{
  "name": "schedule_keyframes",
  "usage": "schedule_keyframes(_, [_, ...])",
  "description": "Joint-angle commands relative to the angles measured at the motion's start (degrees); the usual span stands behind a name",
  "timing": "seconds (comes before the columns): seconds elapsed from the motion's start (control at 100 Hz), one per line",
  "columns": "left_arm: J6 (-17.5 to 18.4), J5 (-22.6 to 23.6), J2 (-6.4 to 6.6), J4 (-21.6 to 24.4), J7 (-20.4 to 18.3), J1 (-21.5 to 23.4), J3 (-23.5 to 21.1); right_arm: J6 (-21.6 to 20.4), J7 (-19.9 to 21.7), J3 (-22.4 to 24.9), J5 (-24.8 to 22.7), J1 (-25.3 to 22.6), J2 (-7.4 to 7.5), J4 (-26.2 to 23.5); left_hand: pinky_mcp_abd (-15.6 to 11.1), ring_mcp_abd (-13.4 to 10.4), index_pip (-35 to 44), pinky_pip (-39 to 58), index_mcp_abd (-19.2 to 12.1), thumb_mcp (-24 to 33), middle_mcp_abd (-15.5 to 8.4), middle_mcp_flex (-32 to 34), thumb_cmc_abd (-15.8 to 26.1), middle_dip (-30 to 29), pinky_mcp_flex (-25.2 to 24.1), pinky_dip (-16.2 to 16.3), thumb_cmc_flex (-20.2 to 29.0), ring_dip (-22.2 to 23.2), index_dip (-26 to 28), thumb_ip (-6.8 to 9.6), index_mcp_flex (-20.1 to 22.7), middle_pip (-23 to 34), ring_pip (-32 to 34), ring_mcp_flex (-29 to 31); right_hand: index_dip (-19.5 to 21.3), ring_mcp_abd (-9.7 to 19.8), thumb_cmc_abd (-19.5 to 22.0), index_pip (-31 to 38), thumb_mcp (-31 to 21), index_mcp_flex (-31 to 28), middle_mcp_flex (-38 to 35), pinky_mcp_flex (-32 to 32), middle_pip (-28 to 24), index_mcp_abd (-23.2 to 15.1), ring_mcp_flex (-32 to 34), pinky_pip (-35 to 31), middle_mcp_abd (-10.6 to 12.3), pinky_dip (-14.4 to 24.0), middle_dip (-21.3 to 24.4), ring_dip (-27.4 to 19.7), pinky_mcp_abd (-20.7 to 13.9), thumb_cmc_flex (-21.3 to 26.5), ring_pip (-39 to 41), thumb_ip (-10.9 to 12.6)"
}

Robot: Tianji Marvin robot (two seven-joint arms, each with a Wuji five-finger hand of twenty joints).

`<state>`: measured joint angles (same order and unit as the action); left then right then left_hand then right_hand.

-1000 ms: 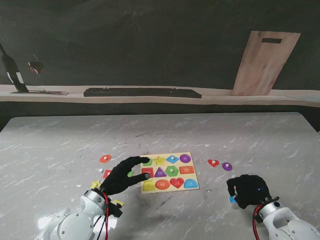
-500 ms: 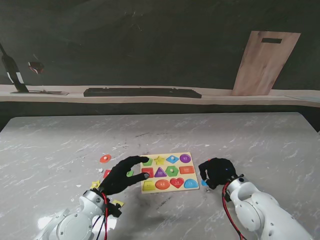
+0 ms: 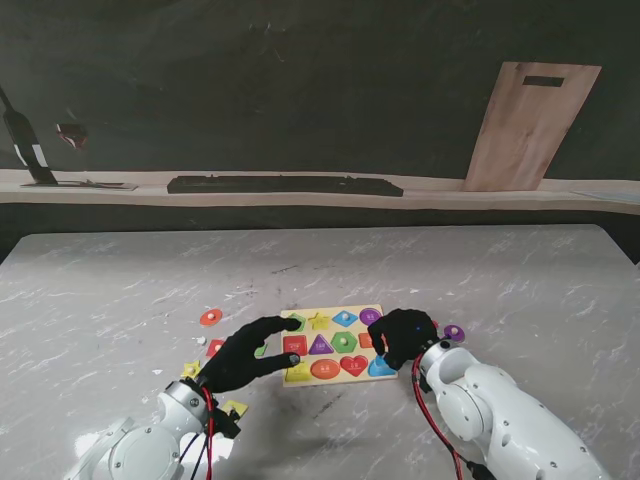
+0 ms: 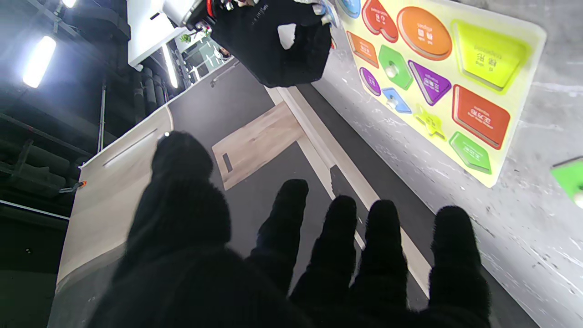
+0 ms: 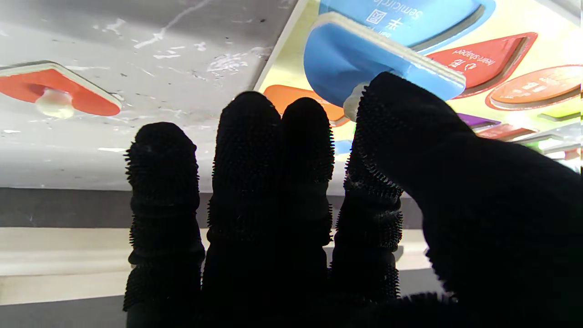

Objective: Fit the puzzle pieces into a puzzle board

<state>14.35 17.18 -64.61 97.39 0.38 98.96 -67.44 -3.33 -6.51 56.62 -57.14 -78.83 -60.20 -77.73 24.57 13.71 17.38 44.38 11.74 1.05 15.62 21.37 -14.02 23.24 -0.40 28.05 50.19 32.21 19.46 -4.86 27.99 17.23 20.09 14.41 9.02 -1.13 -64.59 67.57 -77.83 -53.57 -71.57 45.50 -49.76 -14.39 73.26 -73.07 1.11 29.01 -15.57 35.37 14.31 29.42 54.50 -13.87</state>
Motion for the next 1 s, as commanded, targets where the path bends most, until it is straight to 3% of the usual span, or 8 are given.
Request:
schedule_keyframes(0.0, [1.22,-0.38,0.48,-0.34,-1.13,-0.18,-0.09,0.43,0.15,-0.69,-0.21,-0.02,-0.51,0.21,-5.50,-1.73,-1.76,-1.27,-2.10,-2.15,-0.89,-1.88,-1.43,-1.27,-0.99,0.00,-1.20,-1.34,-1.14,2.37,-2.31,-1.53,-2.09,-1.49,0.62,0.81,-0.31,1.69,-1.46,-2.52,-3.42,1.10,-1.82,0.89,2.34,-2.34,-4.80,-0.67,0.42,-0.08,2.11,1.87,1.93,1.86])
schedule_keyframes(0.27, [5.34,-1.93,1.03,-1.38,-3.47,-1.13,0.49,1.61,-0.10,-3.35,-0.54,1.45,-0.47,1.78,-6.16,-2.95,-2.29,-3.94,-2.86,-1.26,-1.64,-3.05,-3.02,-2.60,-0.62,-1.01,-2.75,-3.39,-1.27,2.64,-4.48,-2.98,-4.66,-1.21,0.49,0.53,-0.24,1.60,-1.52,-2.46,-3.43,1.16,-2.00,1.42,2.28,-2.83,-5.22,-0.80,0.50,-0.05,2.51,1.92,2.55,2.12])
schedule_keyframes(0.64, [5.78,-2.55,0.83,-0.18,-2.63,0.00,0.06,3.77,-0.54,-7.54,-1.24,3.72,-0.44,3.76,-5.74,-2.29,-1.93,-4.42,-2.86,-1.02,-1.63,-2.54,-2.05,-2.53,-0.22,-0.60,-2.51,-2.89,-1.26,2.54,-3.97,-2.60,-4.20,-0.78,0.41,0.29,-0.27,1.74,-1.74,-2.70,-3.68,1.61,-2.38,2.37,2.32,-3.43,-5.61,-0.97,0.51,0.05,2.98,1.86,3.53,2.50])
schedule_keyframes(0.99, [5.46,-1.91,0.60,0.41,-1.40,0.61,-0.42,4.31,0.29,-6.45,-2.11,1.77,-0.16,2.19,-5.53,-2.28,-1.60,-4.50,-2.84,-1.19,-1.61,-2.36,-1.55,-2.31,-0.09,0.10,-2.25,-2.47,-1.21,2.43,-3.69,-2.31,-3.81,-0.74,0.28,0.02,-0.76,1.87,-2.02,-2.94,-3.89,1.63,-2.67,2.82,2.28,-3.96,-5.90,-0.99,0.62,0.20,3.34,1.76,4.51,2.56])
